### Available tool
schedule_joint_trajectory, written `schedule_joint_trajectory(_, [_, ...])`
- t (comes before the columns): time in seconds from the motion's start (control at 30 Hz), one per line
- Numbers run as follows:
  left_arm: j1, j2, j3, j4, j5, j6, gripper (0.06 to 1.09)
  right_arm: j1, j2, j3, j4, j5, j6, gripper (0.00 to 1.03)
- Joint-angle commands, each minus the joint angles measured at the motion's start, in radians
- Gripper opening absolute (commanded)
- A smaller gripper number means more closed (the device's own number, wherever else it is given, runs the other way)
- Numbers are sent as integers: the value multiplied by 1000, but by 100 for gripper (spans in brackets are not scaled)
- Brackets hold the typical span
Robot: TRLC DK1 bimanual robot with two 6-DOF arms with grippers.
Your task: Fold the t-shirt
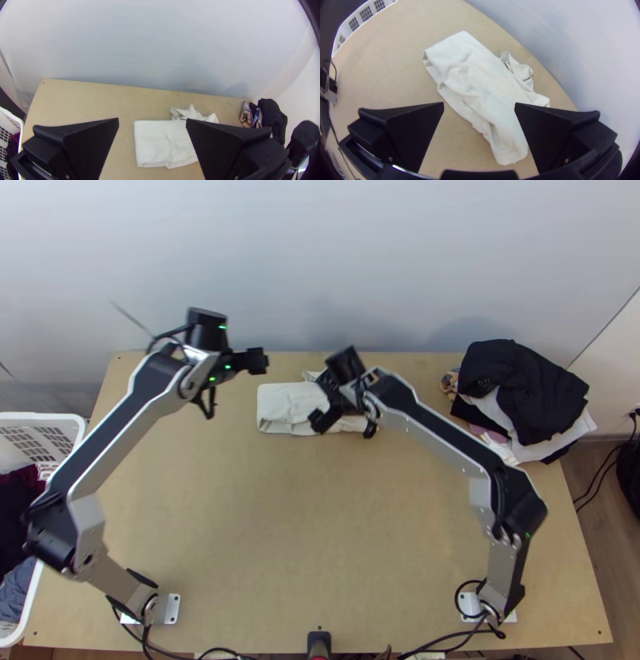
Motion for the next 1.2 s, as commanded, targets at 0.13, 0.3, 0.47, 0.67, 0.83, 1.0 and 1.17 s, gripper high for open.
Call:
schedule_joint_trajectory(0.13, [60, -133, -96, -12, 0, -8, 104, 103, -91, -340, 365, 94, -463, 99])
schedule_joint_trajectory(0.3, [65, -141, -96, 11, 0, -20, 104, 106, -62, -434, 534, 94, -574, 99])
schedule_joint_trajectory(0.47, [68, -139, -96, 17, 0, -23, 104, 107, -15, -503, 658, 103, -678, 99])
schedule_joint_trajectory(0.67, [81, -144, -111, 17, 0, -22, 104, 83, 64, -521, 812, 109, -789, 99])
schedule_joint_trajectory(0.83, [95, -150, -134, 25, 12, -22, 104, 57, 146, -483, 941, 143, -864, 99])
schedule_joint_trajectory(1.0, [98, -153, -145, 25, 15, -22, 104, 40, 202, -435, 1000, 179, -899, 99])
schedule_joint_trajectory(1.17, [98, -155, -157, 39, 17, -22, 104, 37, 266, -374, 1005, 221, -937, 95])
